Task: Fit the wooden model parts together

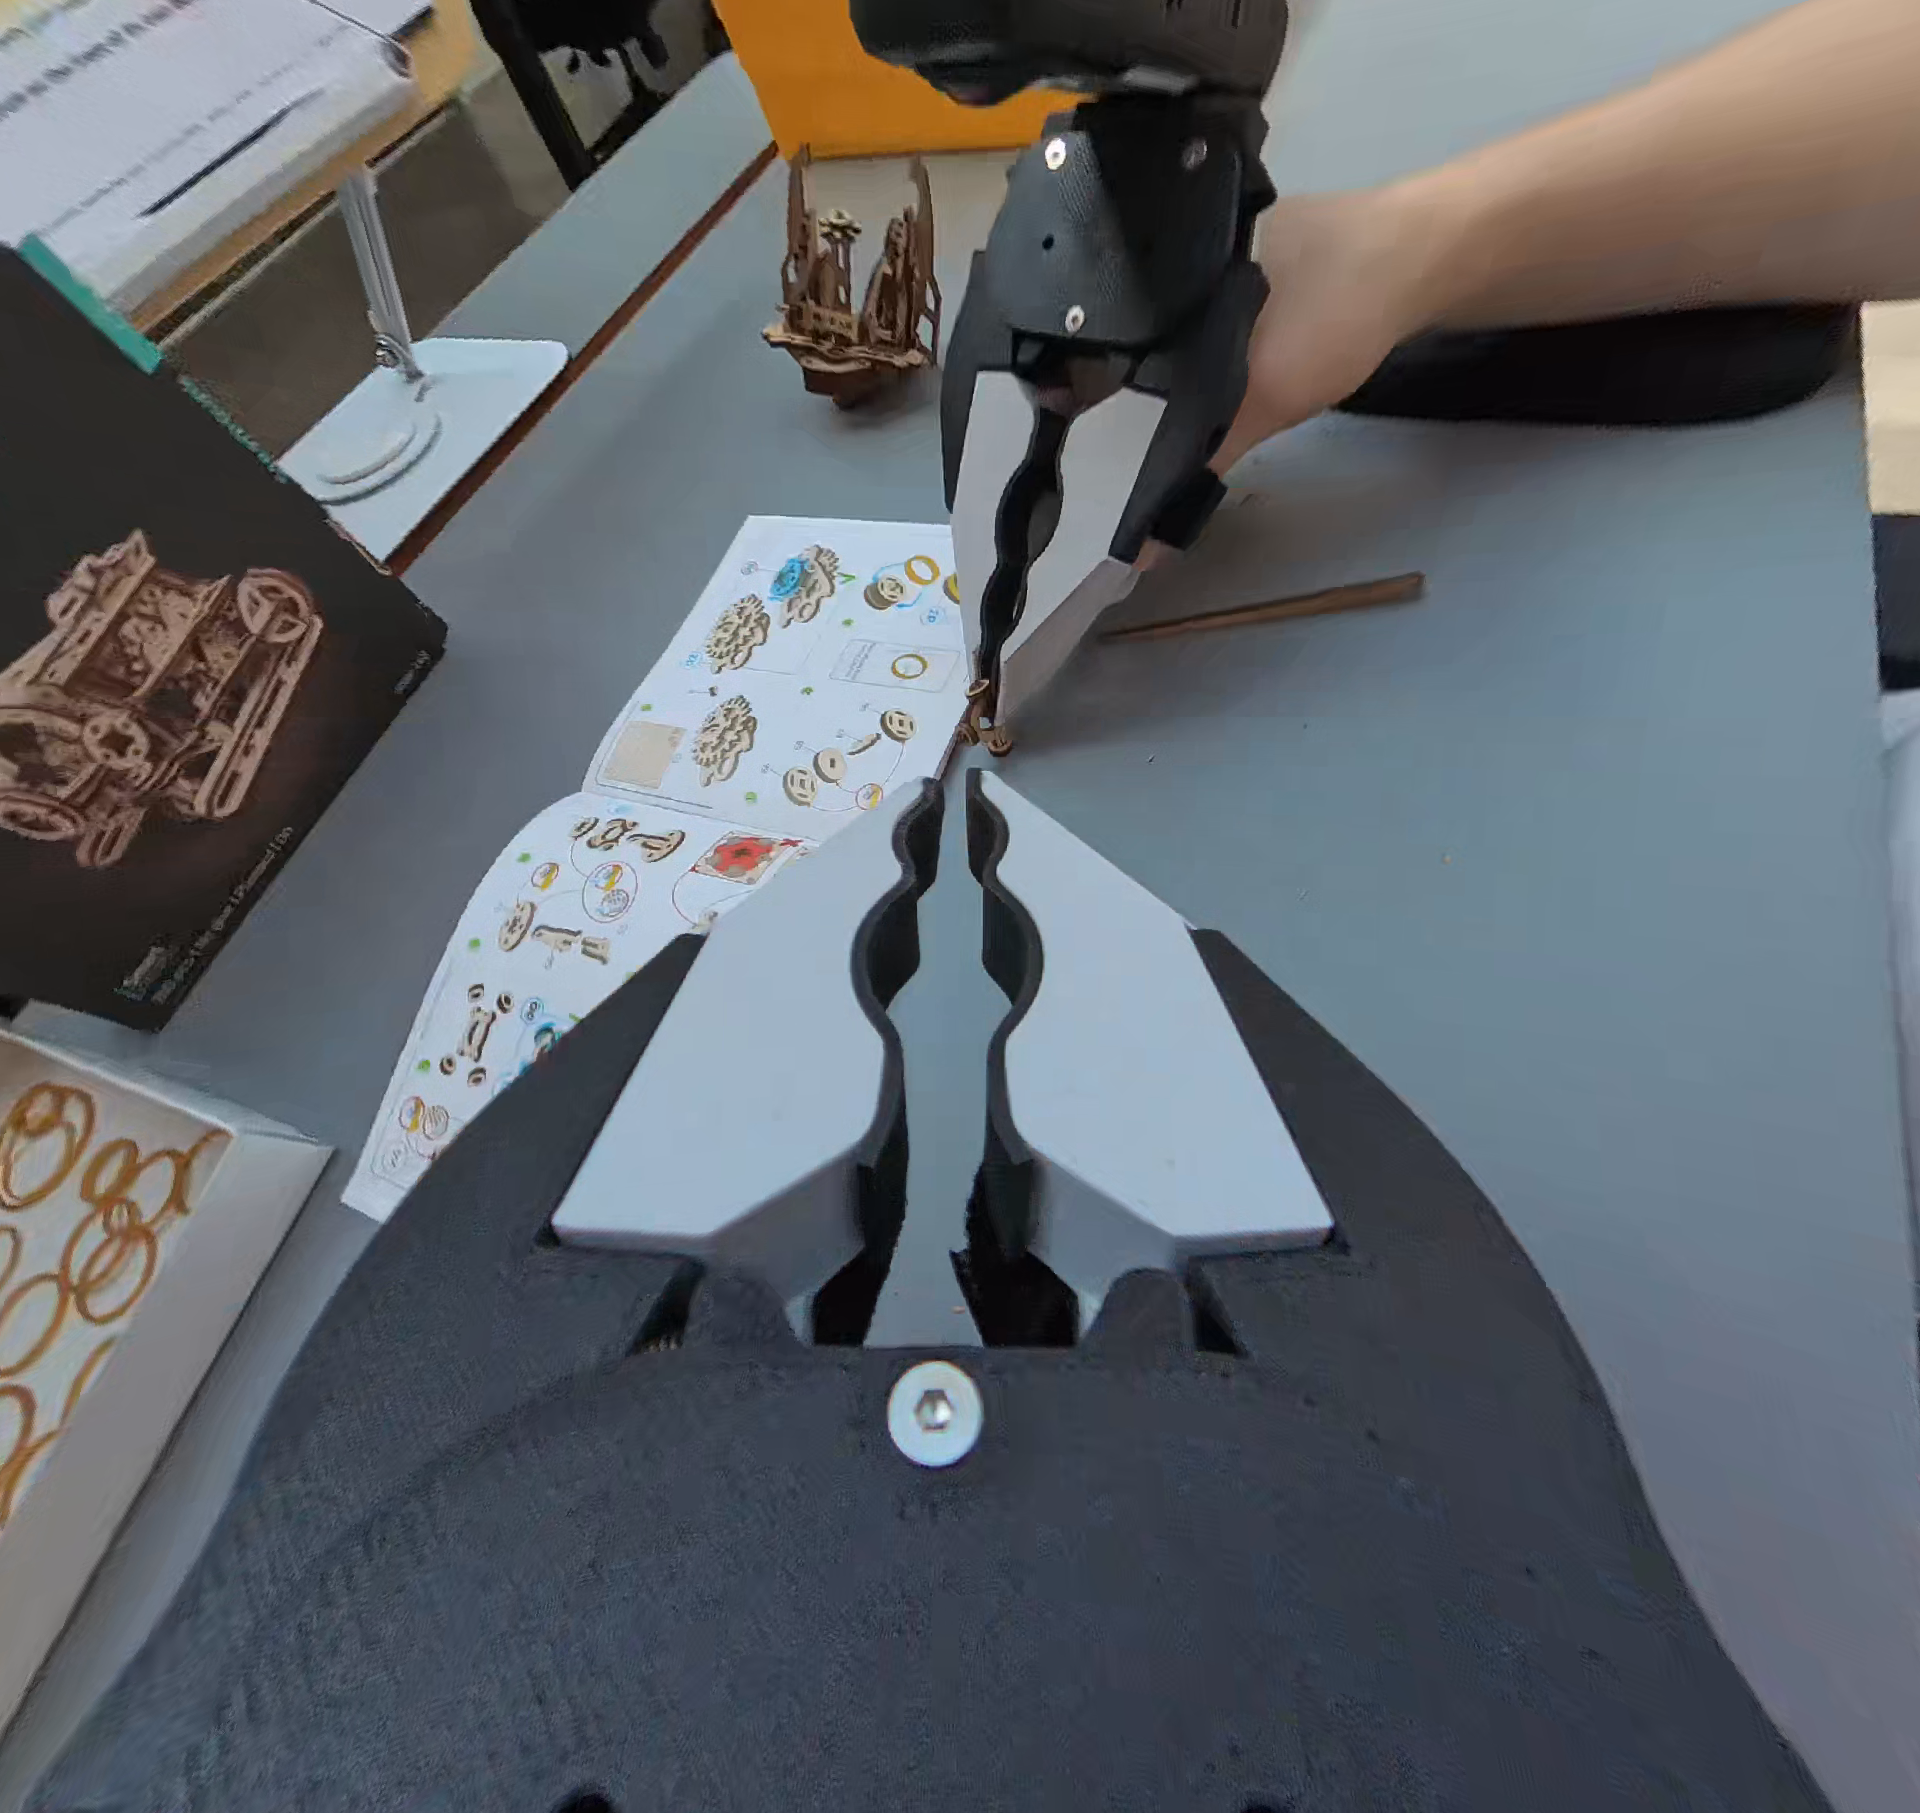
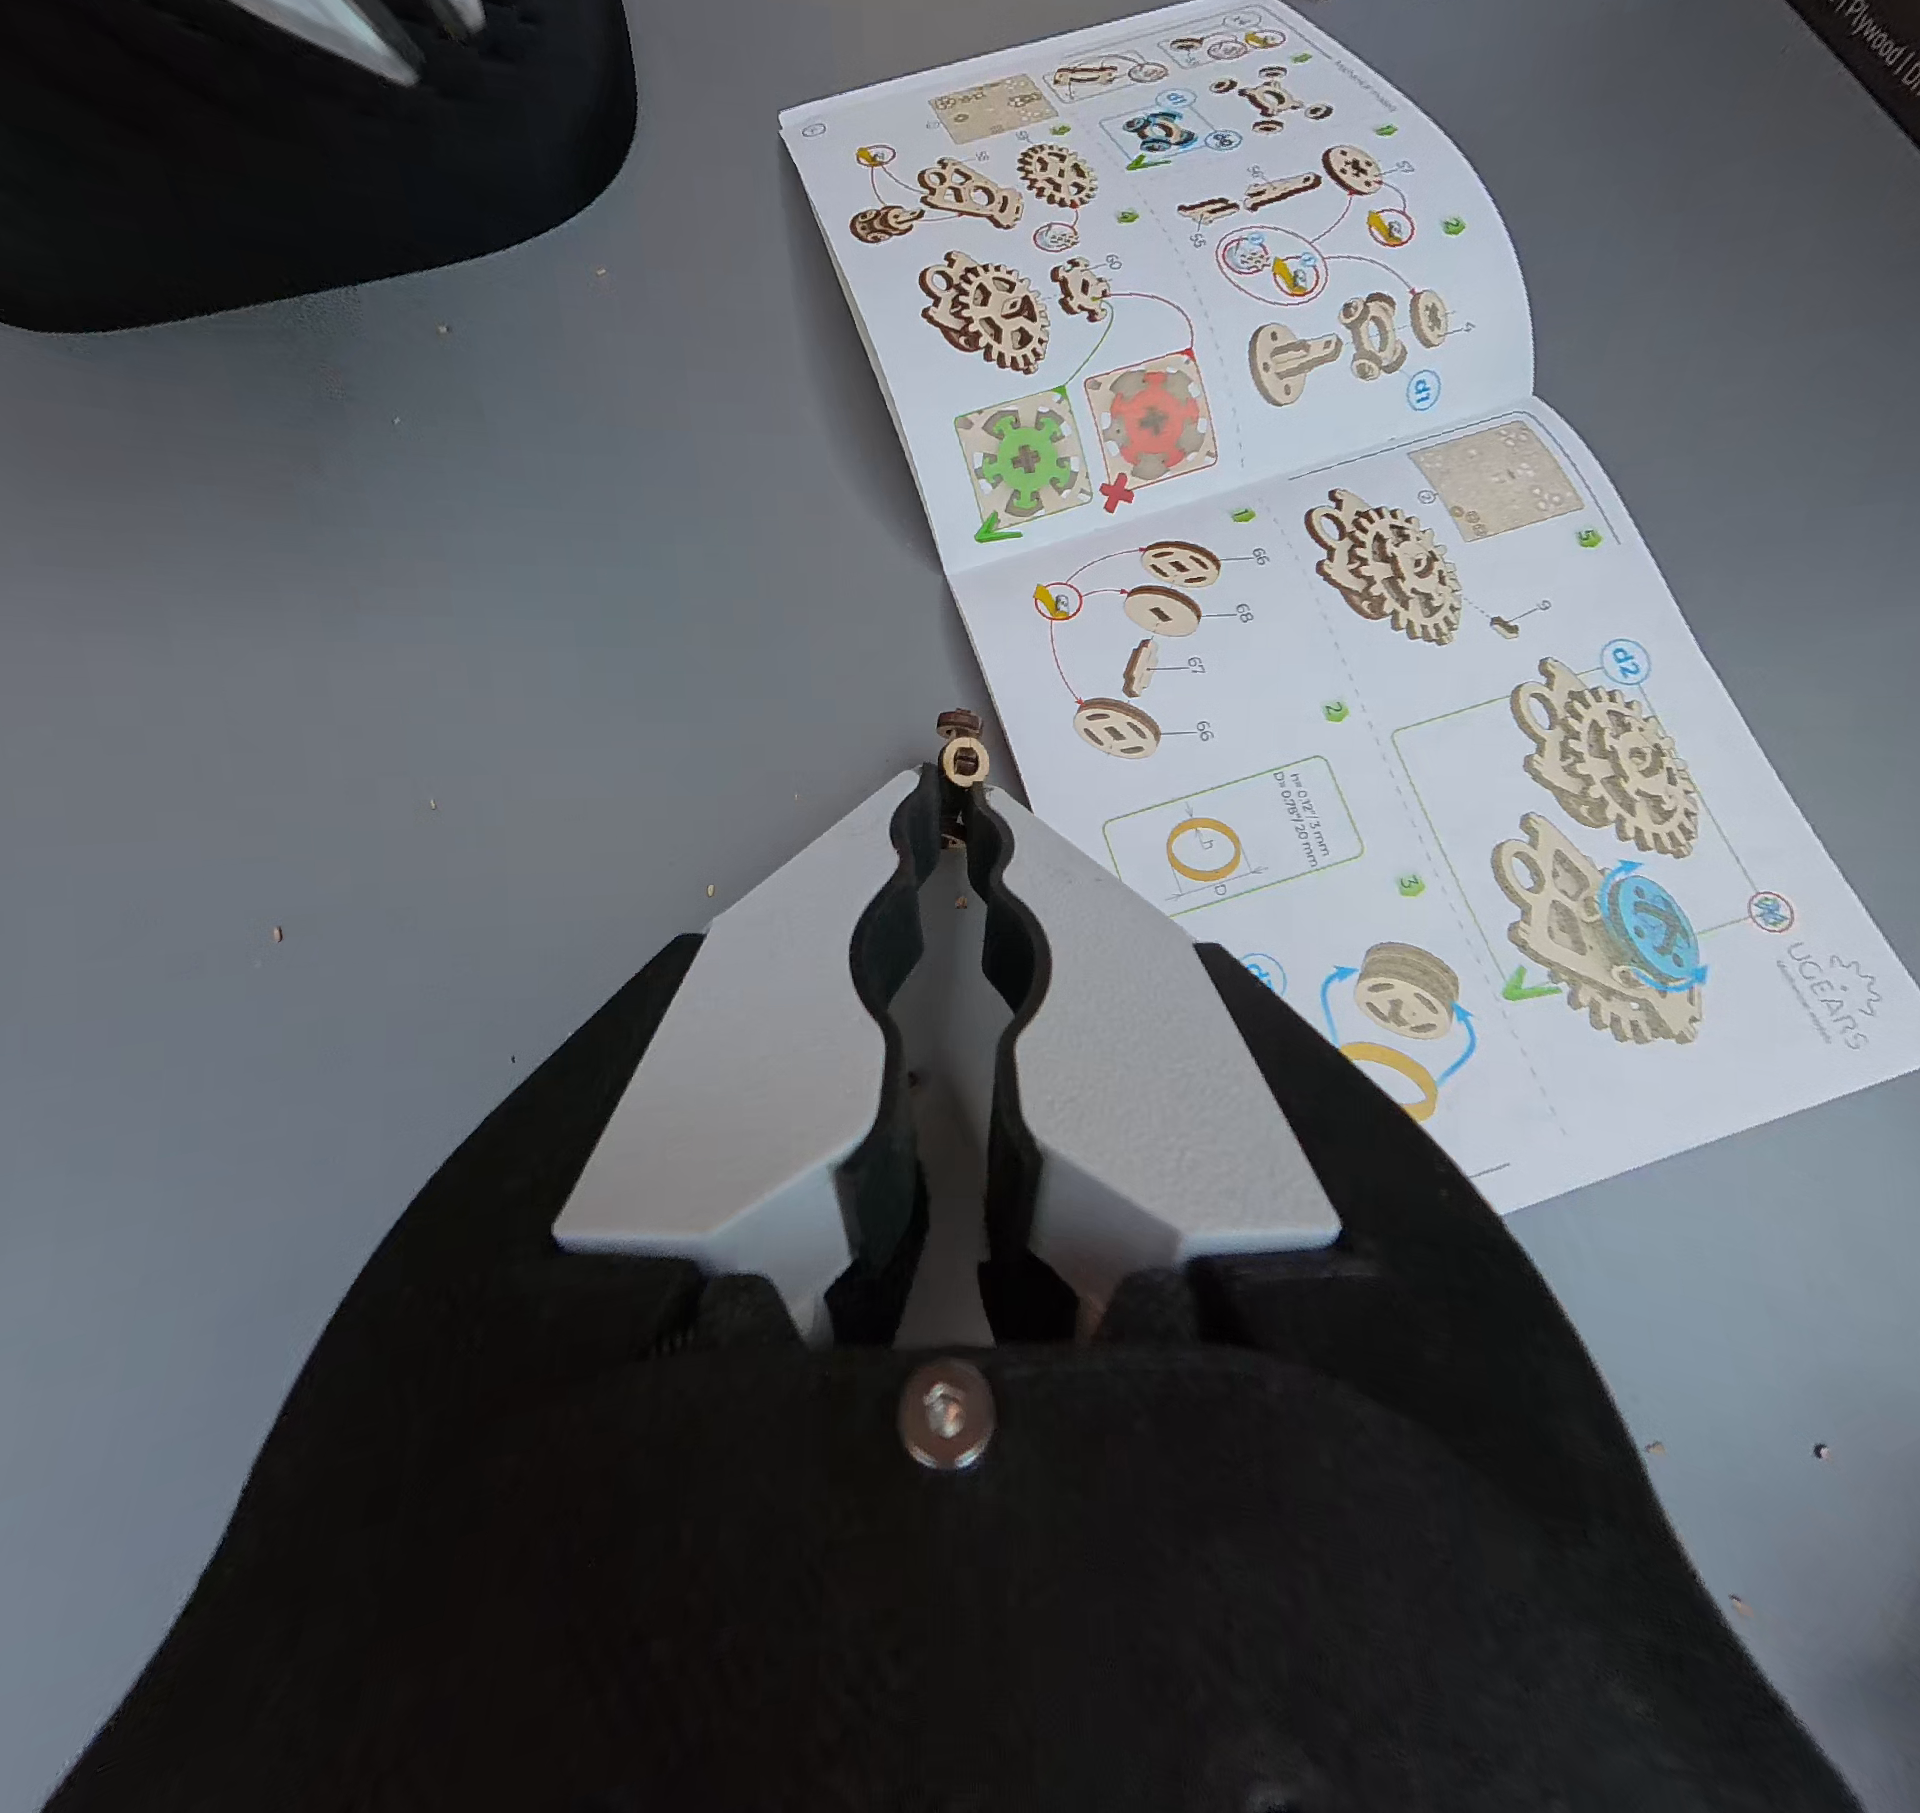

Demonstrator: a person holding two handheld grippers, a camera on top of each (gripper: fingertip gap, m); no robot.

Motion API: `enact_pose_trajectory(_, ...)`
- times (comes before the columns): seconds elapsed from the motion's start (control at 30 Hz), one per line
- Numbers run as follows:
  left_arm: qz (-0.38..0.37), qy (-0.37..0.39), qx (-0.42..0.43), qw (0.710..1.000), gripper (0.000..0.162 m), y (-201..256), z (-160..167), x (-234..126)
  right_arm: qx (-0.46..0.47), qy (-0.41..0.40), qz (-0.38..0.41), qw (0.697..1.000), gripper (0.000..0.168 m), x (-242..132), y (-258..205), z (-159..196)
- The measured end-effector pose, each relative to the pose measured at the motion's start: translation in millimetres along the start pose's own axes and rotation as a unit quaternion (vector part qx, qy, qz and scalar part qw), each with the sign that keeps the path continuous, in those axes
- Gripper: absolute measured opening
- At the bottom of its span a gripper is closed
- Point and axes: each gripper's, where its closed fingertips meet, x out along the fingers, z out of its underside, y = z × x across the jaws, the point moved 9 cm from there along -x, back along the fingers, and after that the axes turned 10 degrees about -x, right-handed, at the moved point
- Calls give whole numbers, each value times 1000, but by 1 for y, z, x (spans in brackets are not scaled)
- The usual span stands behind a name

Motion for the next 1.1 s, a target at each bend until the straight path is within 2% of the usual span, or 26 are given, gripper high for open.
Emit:
enact_pose_trajectory(0.07,58,-51,33,996,3,-10,2,32,-7,-3,3,1000,3,0,-1,-1)
enact_pose_trajectory(0.13,111,-50,25,992,5,-18,1,58,-13,-6,7,1000,3,0,-1,-1)
enact_pose_trajectory(0.2,148,-31,8,989,7,-26,-2,74,-16,-6,8,1000,3,0,-2,-1)
enact_pose_trajectory(0.33,207,-71,5,976,11,-33,7,95,-12,-3,3,1000,3,0,-1,-1)
enact_pose_trajectory(0.5,214,-60,16,975,9,-36,11,103,-15,-2,3,1000,3,0,-1,-1)
enact_pose_trajectory(0.57,211,-79,35,974,9,-37,14,105,-16,-2,2,1000,3,0,0,-1)
enact_pose_trajectory(0.67,212,-76,44,973,14,-37,15,108,-17,-3,3,1000,3,0,-1,-1)
enact_pose_trajectory(0.77,211,-76,47,973,7,-38,15,110,-22,-5,5,1000,3,0,-1,-1)
enact_pose_trajectory(1.1,218,-78,71,970,3,-36,15,112,-26,-13,3,1000,3,0,0,-1)
